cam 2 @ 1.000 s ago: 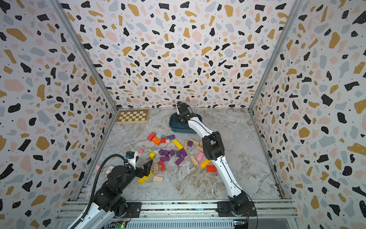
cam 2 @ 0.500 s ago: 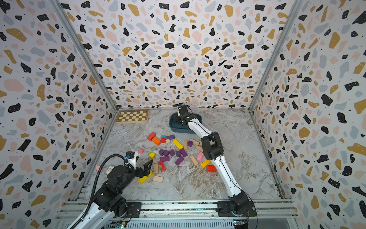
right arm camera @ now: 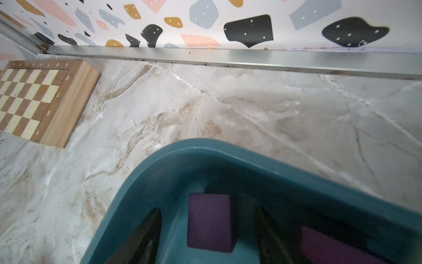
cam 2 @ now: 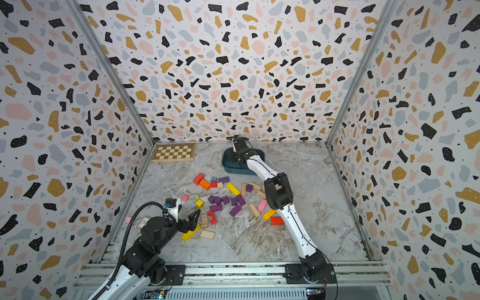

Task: Pick purple bricks into the storage bin
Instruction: Place the building block in the storage box.

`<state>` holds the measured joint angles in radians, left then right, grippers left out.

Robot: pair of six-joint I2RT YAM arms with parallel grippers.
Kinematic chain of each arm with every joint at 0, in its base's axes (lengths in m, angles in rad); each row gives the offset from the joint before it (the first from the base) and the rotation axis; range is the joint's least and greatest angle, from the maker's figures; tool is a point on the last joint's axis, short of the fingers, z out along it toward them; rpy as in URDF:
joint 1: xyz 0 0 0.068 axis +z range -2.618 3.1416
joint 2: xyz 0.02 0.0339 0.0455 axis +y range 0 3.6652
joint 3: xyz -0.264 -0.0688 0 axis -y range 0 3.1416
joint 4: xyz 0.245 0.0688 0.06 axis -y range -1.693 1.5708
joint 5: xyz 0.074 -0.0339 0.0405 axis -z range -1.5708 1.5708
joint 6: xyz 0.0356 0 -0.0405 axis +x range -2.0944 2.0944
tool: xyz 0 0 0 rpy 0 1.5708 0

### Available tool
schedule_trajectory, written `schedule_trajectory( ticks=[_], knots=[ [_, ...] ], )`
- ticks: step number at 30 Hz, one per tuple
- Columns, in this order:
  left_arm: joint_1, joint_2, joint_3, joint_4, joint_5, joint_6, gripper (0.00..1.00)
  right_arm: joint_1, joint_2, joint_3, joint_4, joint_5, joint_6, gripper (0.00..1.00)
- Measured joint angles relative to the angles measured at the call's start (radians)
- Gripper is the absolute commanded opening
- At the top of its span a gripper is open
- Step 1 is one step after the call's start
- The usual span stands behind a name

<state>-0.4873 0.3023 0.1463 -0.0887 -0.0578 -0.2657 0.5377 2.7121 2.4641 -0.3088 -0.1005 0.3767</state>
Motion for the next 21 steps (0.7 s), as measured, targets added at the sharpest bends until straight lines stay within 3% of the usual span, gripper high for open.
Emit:
schedule_trajectory(
  ticks=[11, 17, 21],
  knots=[
    [0.000, 0.000, 0.000, 0.000, 0.000, 0.000, 0.99, 0.000, -0.143, -0.038, -0.045, -0.030, -0.122, 0.84],
    [0.000, 0.000, 0.000, 0.000, 0.001, 0.000, 0.99, 0.000, -0.401, -0.280, -0.049, -0.038, -0.206, 0.84],
    [0.000, 0.000, 0.000, 0.000, 0.001, 0.000, 0.99, 0.000, -0.604, -0.549, -0.021, -0.040, -0.256, 0.82]
  ],
)
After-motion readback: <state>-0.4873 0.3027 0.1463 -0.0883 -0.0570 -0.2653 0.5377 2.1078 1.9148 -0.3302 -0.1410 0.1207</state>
